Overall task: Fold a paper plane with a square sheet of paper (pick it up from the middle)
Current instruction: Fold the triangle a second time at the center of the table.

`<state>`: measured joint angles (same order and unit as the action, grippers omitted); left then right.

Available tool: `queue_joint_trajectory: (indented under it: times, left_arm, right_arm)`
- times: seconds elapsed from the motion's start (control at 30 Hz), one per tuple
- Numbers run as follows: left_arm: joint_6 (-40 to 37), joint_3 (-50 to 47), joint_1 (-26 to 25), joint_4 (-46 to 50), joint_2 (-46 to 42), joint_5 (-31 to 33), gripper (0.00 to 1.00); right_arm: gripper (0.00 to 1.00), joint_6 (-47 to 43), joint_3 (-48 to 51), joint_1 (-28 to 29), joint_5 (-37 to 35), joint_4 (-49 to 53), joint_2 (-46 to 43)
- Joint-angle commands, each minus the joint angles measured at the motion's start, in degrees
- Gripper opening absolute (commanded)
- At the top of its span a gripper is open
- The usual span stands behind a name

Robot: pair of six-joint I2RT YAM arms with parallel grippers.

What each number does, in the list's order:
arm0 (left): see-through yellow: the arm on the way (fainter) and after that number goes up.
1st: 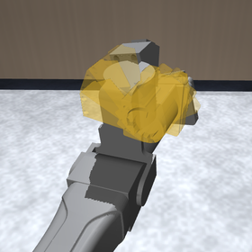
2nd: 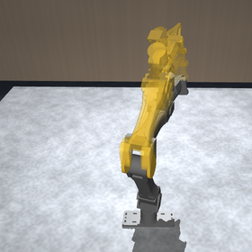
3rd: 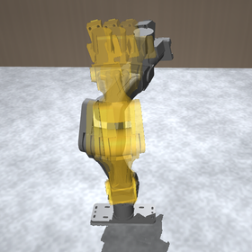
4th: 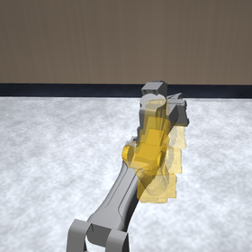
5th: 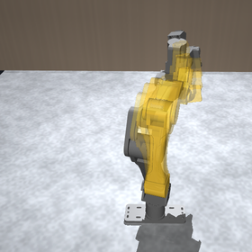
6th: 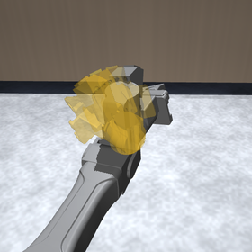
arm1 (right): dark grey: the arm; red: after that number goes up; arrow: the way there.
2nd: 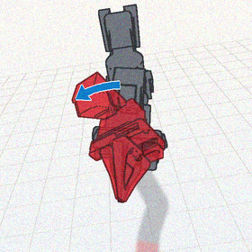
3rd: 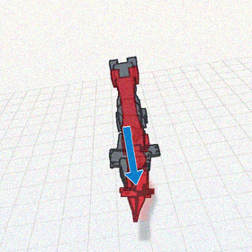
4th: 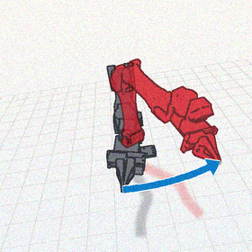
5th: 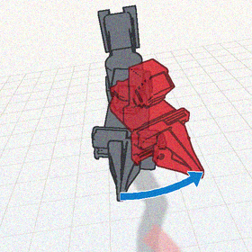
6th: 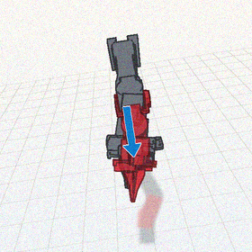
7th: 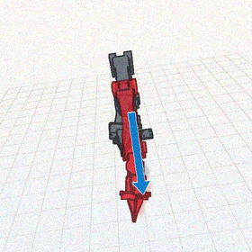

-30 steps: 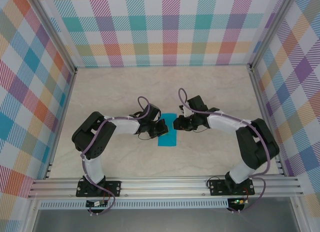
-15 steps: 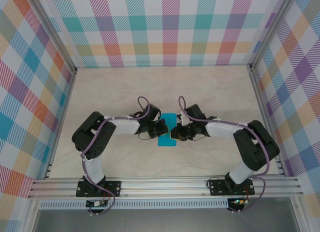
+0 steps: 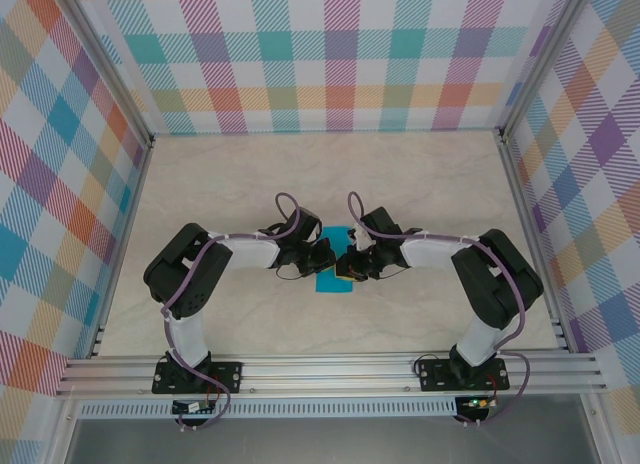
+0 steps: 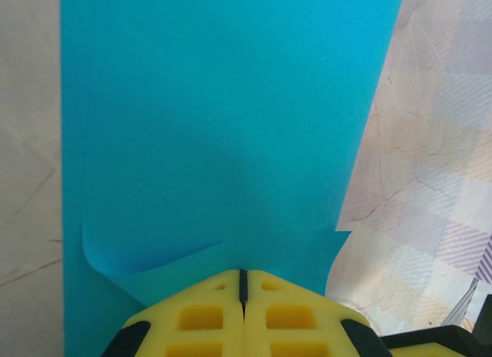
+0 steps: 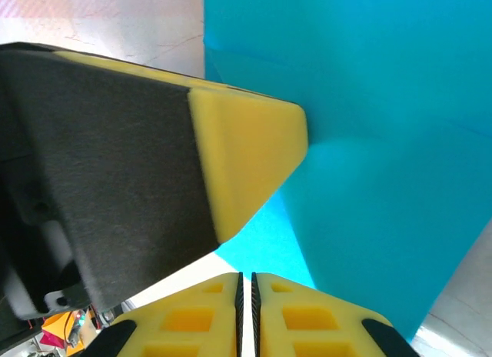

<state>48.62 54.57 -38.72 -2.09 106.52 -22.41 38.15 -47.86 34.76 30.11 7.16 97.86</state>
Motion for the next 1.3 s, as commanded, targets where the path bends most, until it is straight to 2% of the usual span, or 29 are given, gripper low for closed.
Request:
queue_joint_trajectory:
  times: [0.0,0.47,0.73,1.0,1.27]
  left_arm:
    - [-0.41,-0.95,-0.92,3.28,1.89,1.58,0.0]
    - [-0.44,-0.86,-0.91,3.34,2.2,1.58,0.0]
    - [-0.38,-0.79,-0.9,3.33,2.1,1.45,0.0]
    - [-0.38,-0.91,-0.88,3.37,1.97,1.41,0.0]
    - [-0.72,-0.93,-0.92,3.79,1.94,1.57,0.0]
  right_arm:
    - [0.14,-0.79,-1.02,0.39,-0.88,2.72,1.09]
    - [0.15,-3.61,-0.56,0.39,-6.78,9.35,0.74]
    - [0.15,-3.0,-1.46,1.15,-3.52,8.61,-3.64]
    - [0.15,-2.22,-3.83,3.2,-5.88,9.21,0.13]
    - [0.15,-3.22,-1.89,3.02,-9.03,11.32,2.63]
